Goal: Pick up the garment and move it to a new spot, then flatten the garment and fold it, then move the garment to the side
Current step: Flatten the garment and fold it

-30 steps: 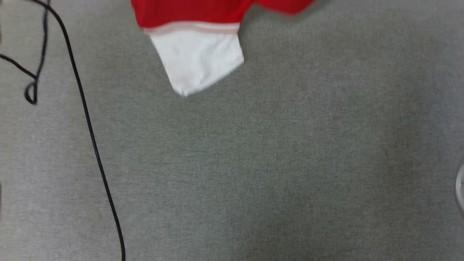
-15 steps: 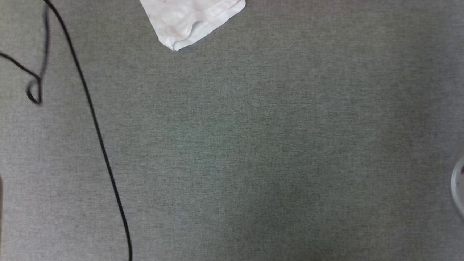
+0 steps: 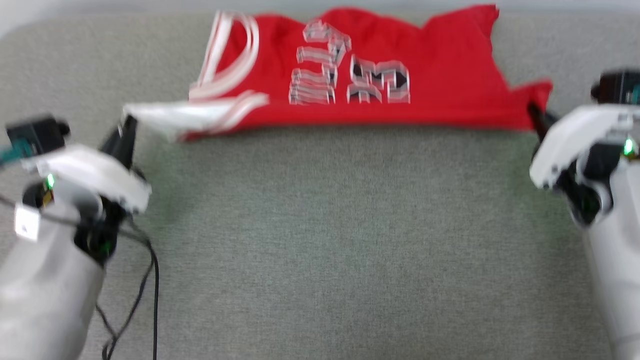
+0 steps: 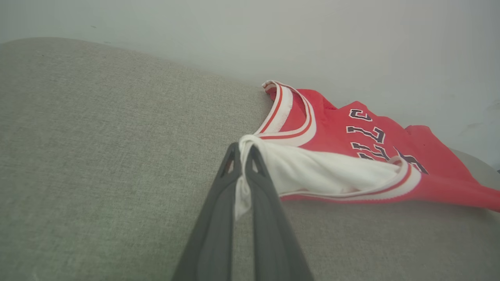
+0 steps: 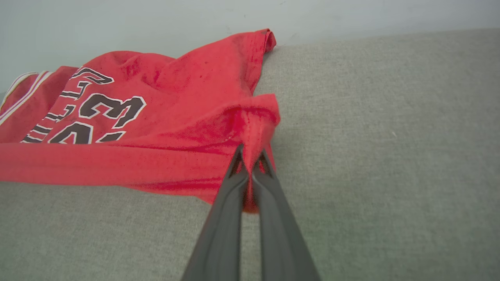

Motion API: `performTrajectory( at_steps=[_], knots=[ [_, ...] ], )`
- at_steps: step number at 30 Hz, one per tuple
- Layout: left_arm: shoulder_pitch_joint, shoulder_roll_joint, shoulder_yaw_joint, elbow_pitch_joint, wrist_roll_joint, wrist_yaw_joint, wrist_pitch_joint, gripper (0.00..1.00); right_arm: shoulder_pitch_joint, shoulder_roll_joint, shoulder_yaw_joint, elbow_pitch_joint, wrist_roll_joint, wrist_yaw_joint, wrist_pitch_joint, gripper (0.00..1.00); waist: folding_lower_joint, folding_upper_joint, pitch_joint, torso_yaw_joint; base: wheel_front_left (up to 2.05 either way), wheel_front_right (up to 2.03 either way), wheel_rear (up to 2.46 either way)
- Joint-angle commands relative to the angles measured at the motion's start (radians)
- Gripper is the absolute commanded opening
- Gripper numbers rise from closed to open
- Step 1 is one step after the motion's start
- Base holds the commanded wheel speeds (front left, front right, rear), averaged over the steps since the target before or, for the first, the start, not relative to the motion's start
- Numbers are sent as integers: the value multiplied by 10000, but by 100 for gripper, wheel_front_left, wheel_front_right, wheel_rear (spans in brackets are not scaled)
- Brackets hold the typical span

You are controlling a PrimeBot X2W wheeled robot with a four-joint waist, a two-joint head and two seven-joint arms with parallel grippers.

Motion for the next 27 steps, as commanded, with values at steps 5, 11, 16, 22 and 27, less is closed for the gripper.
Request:
performTrajectory(
  at_steps=[5,11,16,22,27],
  knots=[
    [2007,403,77,-619,-248,282,-233,0,2273,-627,-120,-1095,630,-48,148,0,1,0,-1369,164,0,0,0],
    [4472,660,148,-2043,-613,1139,-171,0,5072,-660,-587,-2835,1006,-76,535,0,1,0,-2243,329,0,0,0],
    [6420,916,205,-3613,-1010,2013,128,0,7188,-326,-1195,-4202,945,-79,1034,0,1,0,-2889,513,0,0,0],
    [8471,1299,372,-5571,-1457,3257,466,0,9275,386,-1929,-5748,850,-79,1653,0,1,0,-3354,766,0,0,0],
    [9454,1527,563,-7001,-1560,3998,393,0,10334,869,-2204,-6847,630,-76,2174,0,1,0,-3419,840,0,0,0]
  ],
)
